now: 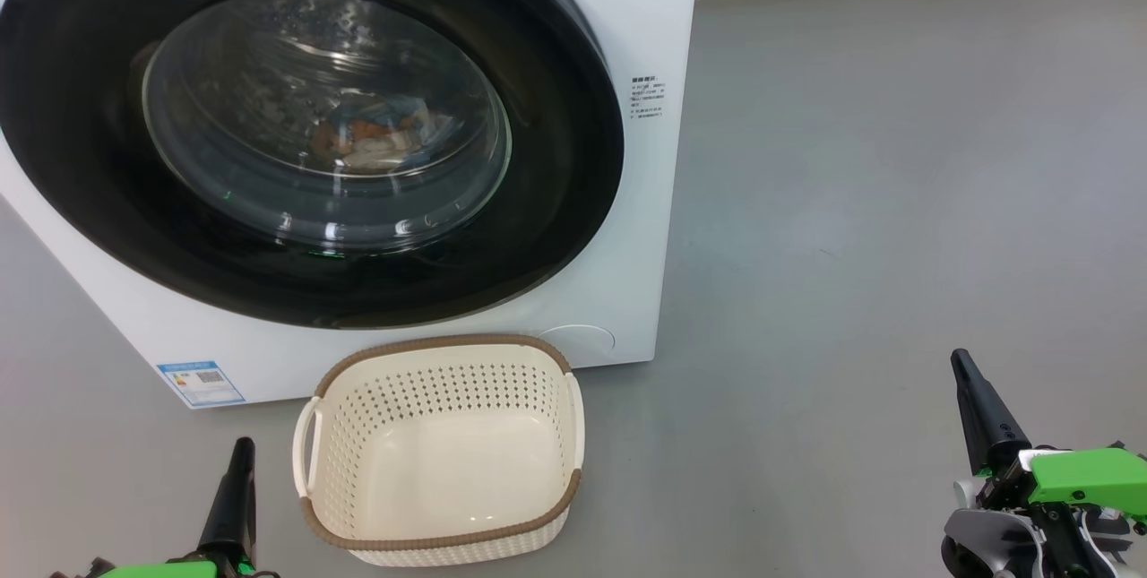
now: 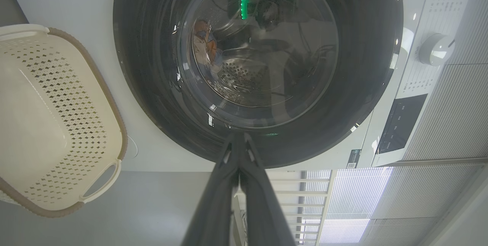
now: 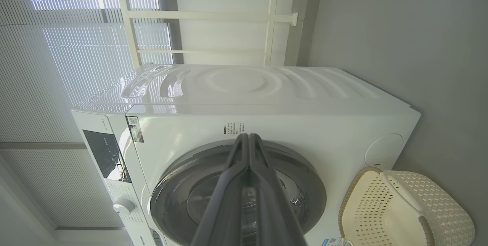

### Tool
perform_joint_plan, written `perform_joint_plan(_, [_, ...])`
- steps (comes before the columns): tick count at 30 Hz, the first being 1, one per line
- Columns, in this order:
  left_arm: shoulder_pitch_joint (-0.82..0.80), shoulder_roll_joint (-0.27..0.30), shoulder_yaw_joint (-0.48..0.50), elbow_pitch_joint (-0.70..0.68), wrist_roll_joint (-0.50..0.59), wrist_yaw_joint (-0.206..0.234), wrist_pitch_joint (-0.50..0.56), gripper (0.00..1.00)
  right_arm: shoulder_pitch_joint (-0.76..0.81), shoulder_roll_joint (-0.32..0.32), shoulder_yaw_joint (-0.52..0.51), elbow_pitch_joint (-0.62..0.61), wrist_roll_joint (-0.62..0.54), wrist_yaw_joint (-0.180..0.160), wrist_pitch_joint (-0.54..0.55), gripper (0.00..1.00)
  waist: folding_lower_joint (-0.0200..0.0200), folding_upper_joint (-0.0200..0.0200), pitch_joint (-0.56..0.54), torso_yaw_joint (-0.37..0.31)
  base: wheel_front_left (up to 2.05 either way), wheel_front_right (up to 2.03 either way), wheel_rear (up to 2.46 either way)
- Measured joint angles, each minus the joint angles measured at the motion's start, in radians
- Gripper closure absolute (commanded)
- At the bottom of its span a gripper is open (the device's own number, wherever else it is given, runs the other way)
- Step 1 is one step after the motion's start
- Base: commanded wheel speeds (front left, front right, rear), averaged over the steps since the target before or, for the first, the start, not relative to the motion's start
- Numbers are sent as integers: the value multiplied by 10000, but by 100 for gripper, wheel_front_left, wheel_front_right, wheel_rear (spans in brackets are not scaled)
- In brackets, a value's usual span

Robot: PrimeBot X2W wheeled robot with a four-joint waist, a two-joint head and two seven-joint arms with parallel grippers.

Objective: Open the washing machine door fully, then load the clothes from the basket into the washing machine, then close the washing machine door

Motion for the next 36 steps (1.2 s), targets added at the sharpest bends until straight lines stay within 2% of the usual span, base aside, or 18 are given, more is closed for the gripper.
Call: perform_joint_plan(36, [-1,0,0,-2,0,0,0,100,0,6,-8,0,-2,0,2,100,0,0,0,0,0,0,0])
